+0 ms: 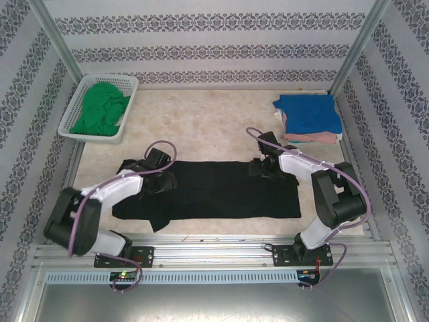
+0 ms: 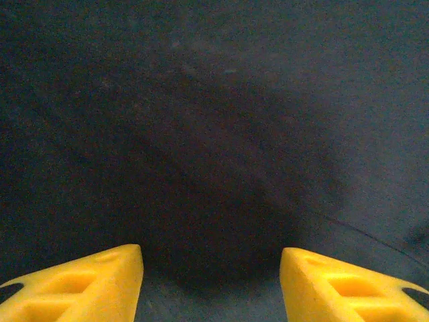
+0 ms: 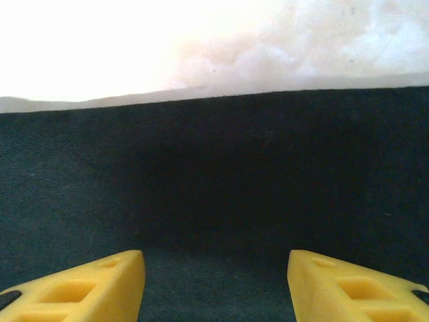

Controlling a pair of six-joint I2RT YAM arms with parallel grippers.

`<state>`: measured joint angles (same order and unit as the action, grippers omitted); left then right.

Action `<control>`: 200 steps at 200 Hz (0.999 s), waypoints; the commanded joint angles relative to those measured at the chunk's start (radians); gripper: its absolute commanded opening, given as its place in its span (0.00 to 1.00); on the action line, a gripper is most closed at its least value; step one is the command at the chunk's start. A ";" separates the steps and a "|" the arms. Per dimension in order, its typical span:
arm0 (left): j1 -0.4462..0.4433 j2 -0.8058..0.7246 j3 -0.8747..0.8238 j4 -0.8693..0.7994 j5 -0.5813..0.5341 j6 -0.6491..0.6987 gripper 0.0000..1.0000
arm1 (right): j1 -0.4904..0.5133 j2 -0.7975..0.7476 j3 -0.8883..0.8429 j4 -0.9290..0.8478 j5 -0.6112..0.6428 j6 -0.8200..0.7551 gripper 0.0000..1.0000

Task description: Fold and stack the t-shirts

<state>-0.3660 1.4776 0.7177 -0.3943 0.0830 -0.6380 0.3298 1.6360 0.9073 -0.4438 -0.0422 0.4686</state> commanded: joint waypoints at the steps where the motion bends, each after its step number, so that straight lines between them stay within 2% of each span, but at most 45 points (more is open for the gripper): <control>1: 0.035 0.138 0.077 0.094 0.048 0.065 0.55 | -0.001 -0.004 -0.030 -0.042 0.036 0.021 0.60; 33: 0.049 0.382 0.296 0.110 0.126 0.121 0.52 | 0.023 -0.049 -0.070 -0.081 0.030 0.052 0.60; 61: 0.056 0.609 0.579 0.048 0.184 0.179 0.52 | 0.064 -0.091 -0.102 -0.130 0.038 0.107 0.60; 108: 0.081 0.898 1.072 -0.116 0.228 0.258 0.54 | 0.207 -0.127 -0.136 -0.137 0.014 0.206 0.60; 133: 0.092 1.026 1.334 -0.182 0.274 0.288 0.60 | 0.301 -0.118 -0.096 -0.157 -0.017 0.238 0.60; 149: 0.091 1.063 1.472 -0.238 0.309 0.293 0.62 | 0.319 -0.150 -0.050 -0.223 0.019 0.231 0.61; 167: 0.080 1.037 1.514 -0.251 0.321 0.279 0.64 | 0.301 -0.230 -0.040 -0.239 0.081 0.213 0.63; 184: 0.064 0.993 1.505 -0.268 0.290 0.276 0.65 | 0.261 -0.276 -0.052 -0.195 0.098 0.169 0.64; 200: 0.059 0.921 1.421 -0.229 0.269 0.259 0.65 | 0.242 -0.263 -0.054 -0.168 0.116 0.148 0.64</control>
<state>-0.2935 2.5099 2.1967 -0.5846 0.3672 -0.3813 0.5995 1.3766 0.8375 -0.6205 0.0086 0.6559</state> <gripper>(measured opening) 0.647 0.639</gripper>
